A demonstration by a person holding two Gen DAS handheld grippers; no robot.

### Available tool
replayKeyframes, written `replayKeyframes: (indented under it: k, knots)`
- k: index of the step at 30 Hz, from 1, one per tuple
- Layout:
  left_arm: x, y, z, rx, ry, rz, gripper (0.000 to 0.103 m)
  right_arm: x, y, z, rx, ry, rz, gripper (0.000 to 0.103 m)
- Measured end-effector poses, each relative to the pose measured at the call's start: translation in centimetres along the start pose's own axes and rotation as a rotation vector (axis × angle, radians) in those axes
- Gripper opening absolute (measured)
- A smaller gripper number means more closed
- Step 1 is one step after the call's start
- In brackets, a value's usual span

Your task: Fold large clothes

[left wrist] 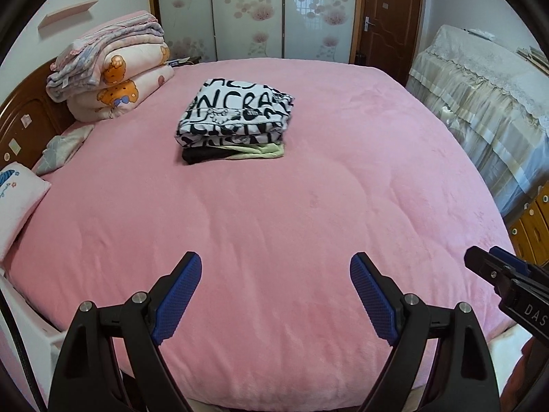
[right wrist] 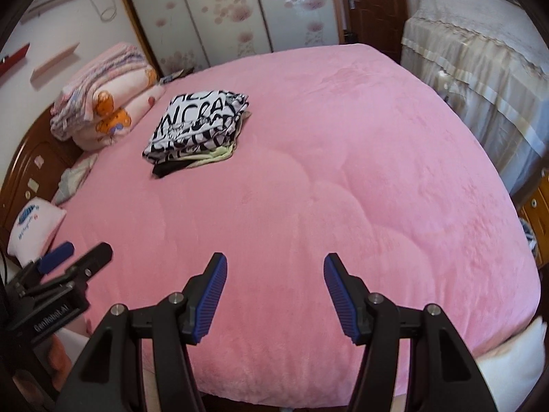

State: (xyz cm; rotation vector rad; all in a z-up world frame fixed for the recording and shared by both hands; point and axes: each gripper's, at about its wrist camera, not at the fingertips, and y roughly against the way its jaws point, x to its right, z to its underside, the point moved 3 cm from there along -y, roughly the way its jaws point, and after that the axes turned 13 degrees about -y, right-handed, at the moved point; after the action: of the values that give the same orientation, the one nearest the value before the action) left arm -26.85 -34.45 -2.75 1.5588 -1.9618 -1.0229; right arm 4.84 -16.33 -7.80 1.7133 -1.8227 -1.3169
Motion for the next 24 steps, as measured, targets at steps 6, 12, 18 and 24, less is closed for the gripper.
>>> replayKeyframes:
  k: [6,12,18,24]
  knots:
    - [1.5,1.0,0.9,-0.014,0.013,0.028,0.087,0.5,0.5,1.0,0.002,-0.005,-0.004,0.06]
    - [1.9,1.4,1.6,-0.017,0.03,0.04,0.088,0.0,1.1,2.0,0.01,0.016,-0.023,0.06]
    - [2.3,1.3,1.9,-0.015,0.014,0.031,0.088,-0.6,1.1,2.5,0.019,0.033,-0.026,0.06]
    - [2.4,1.0,1.9,-0.024,0.011,0.046,0.088,-0.7,0.9,2.6,0.017,0.029,-0.027,0.06]
